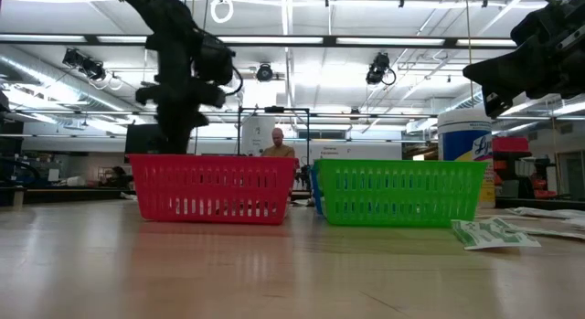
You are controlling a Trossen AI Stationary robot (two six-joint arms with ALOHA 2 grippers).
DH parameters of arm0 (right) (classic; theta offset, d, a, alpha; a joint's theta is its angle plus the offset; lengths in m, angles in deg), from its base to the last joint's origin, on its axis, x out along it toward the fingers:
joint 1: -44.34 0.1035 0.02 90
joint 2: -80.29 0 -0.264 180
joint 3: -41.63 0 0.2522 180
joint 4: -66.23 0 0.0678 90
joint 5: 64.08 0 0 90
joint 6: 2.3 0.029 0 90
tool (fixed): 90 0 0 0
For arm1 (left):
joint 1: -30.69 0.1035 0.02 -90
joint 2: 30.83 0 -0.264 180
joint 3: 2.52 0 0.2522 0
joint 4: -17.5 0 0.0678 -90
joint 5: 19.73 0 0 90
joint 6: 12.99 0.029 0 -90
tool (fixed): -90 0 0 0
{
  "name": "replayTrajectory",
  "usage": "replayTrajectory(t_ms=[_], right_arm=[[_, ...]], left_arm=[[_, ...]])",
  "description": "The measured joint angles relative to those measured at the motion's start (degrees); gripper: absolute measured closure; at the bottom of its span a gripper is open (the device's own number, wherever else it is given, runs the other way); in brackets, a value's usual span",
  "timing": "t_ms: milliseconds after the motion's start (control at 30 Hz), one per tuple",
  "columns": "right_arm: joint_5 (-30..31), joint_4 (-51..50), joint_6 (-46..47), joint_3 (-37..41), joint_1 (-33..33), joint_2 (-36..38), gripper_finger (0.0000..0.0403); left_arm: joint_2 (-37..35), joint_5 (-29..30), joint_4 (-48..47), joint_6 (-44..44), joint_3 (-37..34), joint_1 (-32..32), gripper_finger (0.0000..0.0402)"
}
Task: Pick & Place First Aid Supplies
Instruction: Put the gray towelette pack into the black bin
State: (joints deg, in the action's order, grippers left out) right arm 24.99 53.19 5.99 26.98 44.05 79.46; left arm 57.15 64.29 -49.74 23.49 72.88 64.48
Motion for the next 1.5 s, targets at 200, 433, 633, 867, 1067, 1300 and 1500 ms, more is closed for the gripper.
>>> replayTrajectory(t_ms=[200,433,633,867,1067,1300,1500], right_arm=[[0.02,0.0,-0.01,-0.01,0.0,0.0,0.0385],[0.02,-0.01,-0.01,-0.01,0.01,-0.01,0.0385],[0.02,-0.01,-0.02,0.0,-0.01,-0.01,0.0385],[0.02,-0.01,-0.01,-0.01,0.01,-0.02,0.0385],[0.0,-0.01,0.01,-0.02,-0.01,-0.02,0.0385],[0.01,0.0,0.0,-0.01,0.01,-0.01,0.0385],[0.0,-0.01,0.01,-0.01,-0.01,0.01,0.0385]], left_arm=[[0.0,-12.24,6.1,0.1,2.1,-1.73,0.0397],[0.0,-24.84,15.58,0.12,2.1,-4.12,0.0397],[0.09,-26.46,21.66,0.1,2.1,-6.45,0.0397],[1.5,-26.18,24.78,0.12,2.1,-8.99,0.039],[2.08,-24.28,25.22,0.12,2.1,-10.62,0.0388],[2.08,-19.78,25.69,-4.43,2.1,-11.6,0.0379],[2.08,-14.71,25.65,-6.26,2.1,-11.54,0.0318]])
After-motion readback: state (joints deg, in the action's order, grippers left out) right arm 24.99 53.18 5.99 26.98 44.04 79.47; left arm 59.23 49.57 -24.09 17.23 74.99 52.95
